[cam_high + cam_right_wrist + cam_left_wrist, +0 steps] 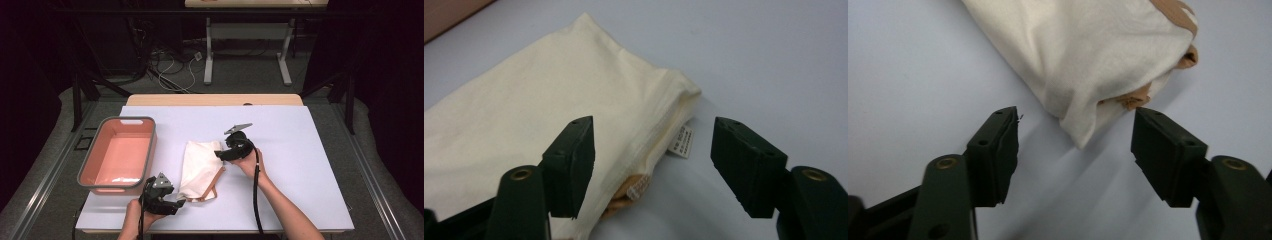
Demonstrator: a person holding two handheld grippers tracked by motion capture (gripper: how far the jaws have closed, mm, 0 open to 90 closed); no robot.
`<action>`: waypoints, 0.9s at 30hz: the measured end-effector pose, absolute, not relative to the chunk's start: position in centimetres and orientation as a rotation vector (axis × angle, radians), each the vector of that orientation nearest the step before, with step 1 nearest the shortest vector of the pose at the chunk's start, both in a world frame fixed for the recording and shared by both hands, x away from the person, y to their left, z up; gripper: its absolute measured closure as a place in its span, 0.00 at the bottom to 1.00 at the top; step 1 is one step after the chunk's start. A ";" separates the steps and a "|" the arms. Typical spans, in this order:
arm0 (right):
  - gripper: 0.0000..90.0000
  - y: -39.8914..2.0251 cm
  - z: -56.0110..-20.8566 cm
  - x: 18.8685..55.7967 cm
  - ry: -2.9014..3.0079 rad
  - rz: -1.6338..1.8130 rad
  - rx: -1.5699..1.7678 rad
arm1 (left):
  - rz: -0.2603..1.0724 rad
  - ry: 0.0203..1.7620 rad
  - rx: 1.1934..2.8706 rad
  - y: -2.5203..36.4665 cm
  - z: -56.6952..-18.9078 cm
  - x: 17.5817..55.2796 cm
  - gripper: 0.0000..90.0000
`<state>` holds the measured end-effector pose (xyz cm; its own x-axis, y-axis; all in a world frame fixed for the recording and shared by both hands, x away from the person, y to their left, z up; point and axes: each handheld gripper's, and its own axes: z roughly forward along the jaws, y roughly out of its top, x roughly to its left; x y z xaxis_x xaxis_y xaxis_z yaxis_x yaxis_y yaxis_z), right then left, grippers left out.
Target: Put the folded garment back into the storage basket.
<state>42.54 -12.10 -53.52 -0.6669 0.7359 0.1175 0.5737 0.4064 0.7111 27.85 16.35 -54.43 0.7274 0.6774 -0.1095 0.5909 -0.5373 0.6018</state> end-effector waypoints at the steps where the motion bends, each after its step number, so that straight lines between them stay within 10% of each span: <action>1: 0.34 -12.4 -53.4 42.2 2.466 1.100 1.173 | 0.169 0.955 2.298 16.4 -54.4 27.9 0.36; 27: 0.15 -17.8 -52.1 35.2 2.470 1.177 1.054 | 0.220 0.923 2.318 15.5 -52.6 29.0 0.05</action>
